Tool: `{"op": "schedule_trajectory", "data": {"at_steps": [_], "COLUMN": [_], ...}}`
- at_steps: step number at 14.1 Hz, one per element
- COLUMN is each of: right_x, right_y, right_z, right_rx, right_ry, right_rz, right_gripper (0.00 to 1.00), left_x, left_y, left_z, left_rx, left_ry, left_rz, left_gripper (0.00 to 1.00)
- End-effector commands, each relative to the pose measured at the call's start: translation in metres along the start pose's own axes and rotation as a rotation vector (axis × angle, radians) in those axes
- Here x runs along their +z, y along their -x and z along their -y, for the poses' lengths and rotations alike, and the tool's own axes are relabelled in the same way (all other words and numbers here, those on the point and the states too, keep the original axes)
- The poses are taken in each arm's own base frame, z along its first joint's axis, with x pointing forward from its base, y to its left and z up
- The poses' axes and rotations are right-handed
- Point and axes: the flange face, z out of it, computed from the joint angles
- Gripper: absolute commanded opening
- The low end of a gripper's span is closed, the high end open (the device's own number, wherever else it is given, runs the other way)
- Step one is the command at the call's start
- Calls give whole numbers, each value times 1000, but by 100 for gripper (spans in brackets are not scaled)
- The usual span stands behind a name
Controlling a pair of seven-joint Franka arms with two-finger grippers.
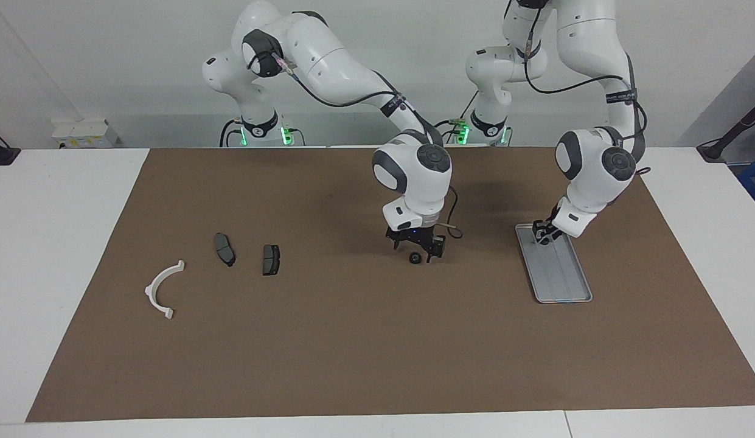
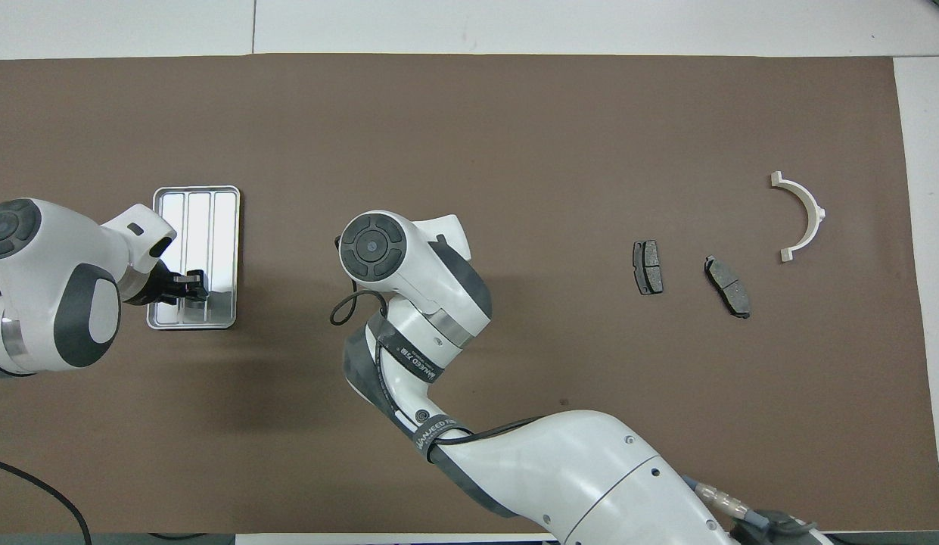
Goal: Place bearing gear from tray to pile
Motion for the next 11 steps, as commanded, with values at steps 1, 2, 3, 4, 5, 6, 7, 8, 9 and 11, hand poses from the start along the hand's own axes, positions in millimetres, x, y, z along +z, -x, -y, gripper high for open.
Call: {"op": "schedule_trajectory", "data": {"at_steps": [1, 2, 3, 4, 5, 6, 7, 8, 9, 11], "right_x": [2, 2, 3, 2, 3, 4, 3, 4, 4, 4], "right_y": [-3, -1, 2, 5, 4, 5, 5, 6, 4, -4], "right_z": [4, 5, 6, 7, 5, 5, 5, 5, 4, 2], "right_rx": [-29, -39, -43, -46, -39, -33, -30, -29, -28, -16], "right_ry": [10, 7, 4, 2, 6, 10, 7, 8, 6, 1], "right_rz": [7, 14, 26, 33, 45, 60, 65, 67, 66, 65], "right_gripper": [99, 97, 93, 91, 91, 91, 85, 76, 69, 61], "left_x": [-4, -5, -4, -5, -4, -2, 0, 0, 0, 0], "left_y": [10, 10, 10, 10, 9, 8, 8, 8, 8, 8], "left_z": [0, -1, -1, -1, 0, 0, 1, 0, 0, 2], "left_rx": [-21, -20, -20, -20, -21, -21, -23, -21, -21, -24], "left_ry": [5, 5, 5, 5, 6, 6, 6, 6, 6, 6], "left_rz": [-21, -23, -21, -24, -29, -33, -30, -30, -32, -32], "left_gripper": [53, 53, 52, 52, 51, 50, 49, 49, 49, 46]}}
